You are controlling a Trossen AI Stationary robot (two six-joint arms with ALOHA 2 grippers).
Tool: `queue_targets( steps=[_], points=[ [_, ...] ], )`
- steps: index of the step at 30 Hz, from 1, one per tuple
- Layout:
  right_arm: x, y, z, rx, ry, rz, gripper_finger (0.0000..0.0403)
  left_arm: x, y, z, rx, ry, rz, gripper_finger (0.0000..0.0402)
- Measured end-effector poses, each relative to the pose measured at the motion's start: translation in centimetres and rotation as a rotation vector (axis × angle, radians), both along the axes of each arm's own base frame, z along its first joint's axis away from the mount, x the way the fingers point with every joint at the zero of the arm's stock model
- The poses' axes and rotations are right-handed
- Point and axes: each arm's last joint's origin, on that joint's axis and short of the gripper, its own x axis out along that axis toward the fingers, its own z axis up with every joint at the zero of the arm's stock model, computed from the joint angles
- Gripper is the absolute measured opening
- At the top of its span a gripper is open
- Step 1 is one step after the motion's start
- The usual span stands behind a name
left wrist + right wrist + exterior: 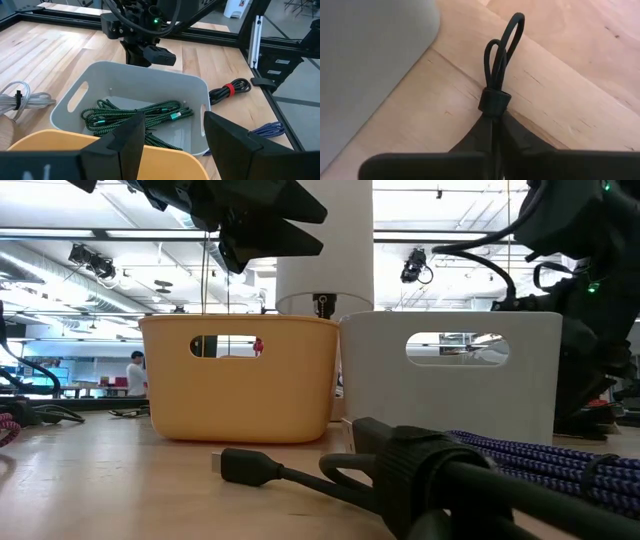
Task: Pick & Place USB Port
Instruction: Put the black charger cable into the yellow bin
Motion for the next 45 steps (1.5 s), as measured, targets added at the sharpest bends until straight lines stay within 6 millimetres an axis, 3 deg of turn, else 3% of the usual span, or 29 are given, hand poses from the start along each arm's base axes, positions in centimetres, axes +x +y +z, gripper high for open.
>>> queue_targets(
  steps=[6,10,19,24,29,34,45],
  points=[
    [-1.1,-0.4,2.0,0.015,-0.023,0.021,0.0004,0.0,0.0,0.0,-0.005,0.000,0.002,0.0209],
    [-1.3,-0.4,5.2,-0.017,-0.161,0.069,0.0002,0.0,0.0,0.0,-0.006,-0.001,0.002,0.0209],
    [-1.3,0.5,14.9,-0.129,-0.615,0.228,0.0001,0.1,-0.1,0.3,-0.020,-0.034,0.001,0.0208],
    [-0.1,2.8,17.6,-0.177,-0.884,0.416,0.0000,0.2,-0.1,0.6,-0.029,-0.062,0.000,0.0208],
    [1.3,5.4,18.0,-0.284,-1.029,0.563,0.0000,0.3,-0.2,1.1,-0.053,-0.110,-0.016,0.0208],
    [3.3,7.2,16.5,-0.377,-1.051,0.632,0.0000,0.5,-0.5,1.7,-0.078,-0.168,-0.105,0.0209],
    [5.9,9.0,14.2,-0.483,-1.119,0.643,0.0000,0.5,-0.9,3.6,-0.086,-0.351,-0.233,0.0208]
  ],
)
